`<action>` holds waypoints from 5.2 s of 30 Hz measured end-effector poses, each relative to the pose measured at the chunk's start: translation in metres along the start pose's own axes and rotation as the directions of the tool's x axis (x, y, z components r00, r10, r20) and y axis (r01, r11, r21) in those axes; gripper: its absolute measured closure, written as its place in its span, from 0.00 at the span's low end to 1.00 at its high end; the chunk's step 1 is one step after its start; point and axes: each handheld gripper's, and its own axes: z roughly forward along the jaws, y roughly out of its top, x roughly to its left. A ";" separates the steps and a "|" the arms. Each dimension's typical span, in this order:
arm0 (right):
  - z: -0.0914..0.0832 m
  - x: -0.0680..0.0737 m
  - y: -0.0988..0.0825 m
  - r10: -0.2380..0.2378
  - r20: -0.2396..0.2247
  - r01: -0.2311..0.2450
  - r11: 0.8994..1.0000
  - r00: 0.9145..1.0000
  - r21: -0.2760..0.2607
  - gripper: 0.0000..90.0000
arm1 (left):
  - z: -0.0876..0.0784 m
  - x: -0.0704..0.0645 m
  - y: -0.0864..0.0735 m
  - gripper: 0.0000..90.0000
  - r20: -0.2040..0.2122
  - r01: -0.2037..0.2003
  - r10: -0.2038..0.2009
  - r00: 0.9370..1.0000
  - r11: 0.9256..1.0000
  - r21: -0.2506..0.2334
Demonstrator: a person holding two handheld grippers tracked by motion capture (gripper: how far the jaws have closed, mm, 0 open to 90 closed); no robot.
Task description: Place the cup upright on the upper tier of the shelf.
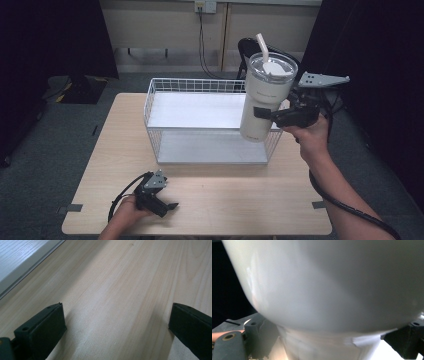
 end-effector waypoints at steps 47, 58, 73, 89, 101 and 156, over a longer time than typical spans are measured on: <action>0.058 -0.021 0.015 0.010 0.091 -0.011 1.000 0.996 0.011 0.12 | 0.000 0.000 0.000 0.00 0.002 0.000 0.000 1.000 1.000 0.002; 0.066 -0.026 0.016 0.020 0.119 -0.021 1.000 0.993 0.009 0.12 | 0.000 0.000 0.000 0.00 0.002 0.001 -0.001 1.000 1.000 0.002; 0.075 -0.033 0.015 0.022 0.145 -0.023 1.000 0.989 0.005 0.12 | 0.000 0.000 0.000 0.00 0.002 0.002 -0.002 1.000 1.000 0.000; 0.081 -0.043 0.014 0.025 0.189 -0.026 1.000 0.982 -0.001 0.12 | 0.000 0.000 0.000 0.00 0.003 0.000 0.000 1.000 1.000 0.002; 0.087 -0.046 0.013 0.021 0.216 -0.020 1.000 0.976 -0.006 0.12 | 0.000 0.000 0.000 0.00 0.003 0.000 0.000 1.000 1.000 0.002; 0.080 -0.044 -0.014 -0.022 0.239 0.011 0.999 0.971 0.049 0.10 | 0.000 0.000 0.000 0.00 0.003 0.000 0.000 1.000 1.000 0.002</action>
